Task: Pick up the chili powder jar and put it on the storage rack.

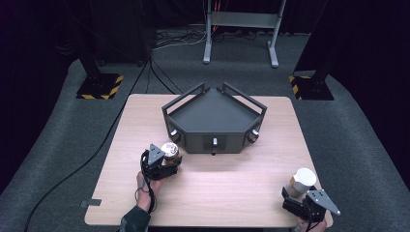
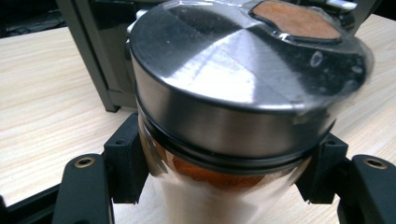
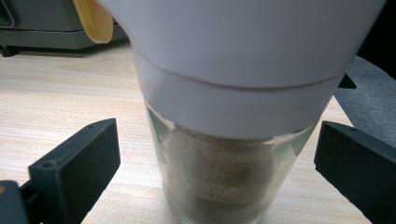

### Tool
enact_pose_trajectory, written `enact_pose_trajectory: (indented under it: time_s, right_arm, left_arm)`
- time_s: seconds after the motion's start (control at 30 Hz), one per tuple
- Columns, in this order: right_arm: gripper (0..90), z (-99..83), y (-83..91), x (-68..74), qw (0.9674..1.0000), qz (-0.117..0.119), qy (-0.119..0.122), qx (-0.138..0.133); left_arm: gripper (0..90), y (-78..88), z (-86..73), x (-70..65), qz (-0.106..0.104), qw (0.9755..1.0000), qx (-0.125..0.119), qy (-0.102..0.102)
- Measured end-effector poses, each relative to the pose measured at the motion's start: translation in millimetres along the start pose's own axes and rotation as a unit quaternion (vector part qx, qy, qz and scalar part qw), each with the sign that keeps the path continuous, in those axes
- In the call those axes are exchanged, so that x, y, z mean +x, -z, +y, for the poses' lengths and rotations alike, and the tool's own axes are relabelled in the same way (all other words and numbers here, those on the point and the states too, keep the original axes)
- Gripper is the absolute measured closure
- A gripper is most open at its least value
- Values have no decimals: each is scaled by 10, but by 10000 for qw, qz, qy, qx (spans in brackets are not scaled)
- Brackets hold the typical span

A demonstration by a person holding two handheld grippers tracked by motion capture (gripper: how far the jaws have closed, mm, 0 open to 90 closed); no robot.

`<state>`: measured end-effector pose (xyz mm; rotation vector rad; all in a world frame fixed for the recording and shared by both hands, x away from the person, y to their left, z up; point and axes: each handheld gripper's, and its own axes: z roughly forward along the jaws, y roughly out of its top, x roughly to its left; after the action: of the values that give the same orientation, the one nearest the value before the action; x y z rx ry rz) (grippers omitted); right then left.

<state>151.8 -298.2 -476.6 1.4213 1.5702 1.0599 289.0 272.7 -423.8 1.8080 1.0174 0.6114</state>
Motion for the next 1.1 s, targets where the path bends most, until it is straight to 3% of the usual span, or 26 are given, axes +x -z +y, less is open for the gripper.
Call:
enact_pose_trajectory:
  time_s: [1.1]
  right_arm:
    - [0, 13, -7, -9, 10000, 21, -14, 36]
  left_arm:
    - [315, -17, 270, -71, -255, 9990, -40, -366]
